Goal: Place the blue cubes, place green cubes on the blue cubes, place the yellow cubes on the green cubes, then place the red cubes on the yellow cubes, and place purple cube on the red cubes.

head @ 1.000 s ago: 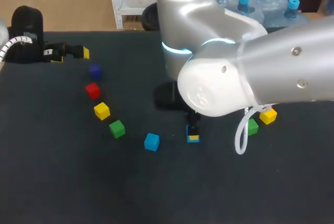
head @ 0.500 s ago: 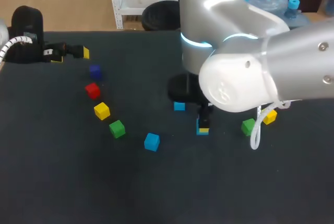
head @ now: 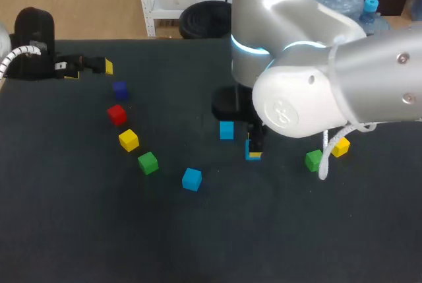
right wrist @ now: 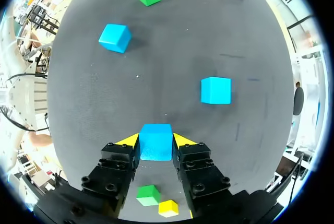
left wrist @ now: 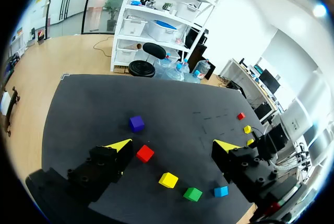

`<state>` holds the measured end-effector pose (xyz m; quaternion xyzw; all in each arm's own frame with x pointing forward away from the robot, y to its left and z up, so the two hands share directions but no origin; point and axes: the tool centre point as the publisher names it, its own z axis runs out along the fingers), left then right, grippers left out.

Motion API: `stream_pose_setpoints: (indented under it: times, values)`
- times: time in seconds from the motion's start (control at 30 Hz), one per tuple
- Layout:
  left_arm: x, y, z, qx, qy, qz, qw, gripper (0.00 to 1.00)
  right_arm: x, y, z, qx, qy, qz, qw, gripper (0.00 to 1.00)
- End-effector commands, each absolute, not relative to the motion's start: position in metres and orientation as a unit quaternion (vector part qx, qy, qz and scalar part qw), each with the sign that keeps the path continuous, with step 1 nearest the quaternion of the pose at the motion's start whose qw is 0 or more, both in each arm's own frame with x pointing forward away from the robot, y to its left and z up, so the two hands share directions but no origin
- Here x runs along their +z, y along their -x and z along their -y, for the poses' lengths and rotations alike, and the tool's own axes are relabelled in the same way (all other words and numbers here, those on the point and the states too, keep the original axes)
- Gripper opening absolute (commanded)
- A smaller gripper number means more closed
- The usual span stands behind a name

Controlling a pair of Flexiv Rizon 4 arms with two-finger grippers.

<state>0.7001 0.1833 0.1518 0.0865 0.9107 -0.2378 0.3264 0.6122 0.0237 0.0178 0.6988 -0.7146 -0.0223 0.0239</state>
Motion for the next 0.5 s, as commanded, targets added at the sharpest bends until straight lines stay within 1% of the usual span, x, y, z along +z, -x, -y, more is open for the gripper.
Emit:
stream_pose_setpoints:
  times: [0.03,0.5]
  values:
    - [0.151,-0.700,-0.185,-0.242,-0.088,-0.909,0.329,1.00,0.016,-0.625,-0.029,-0.024,-0.699,0.714,0.037,0.00]
    - [0.151,-0.700,-0.185,-0.242,-0.088,-0.909,0.329,1.00,0.011,-0.652,-0.033,-0.026,-0.703,0.709,0.048,0.00]
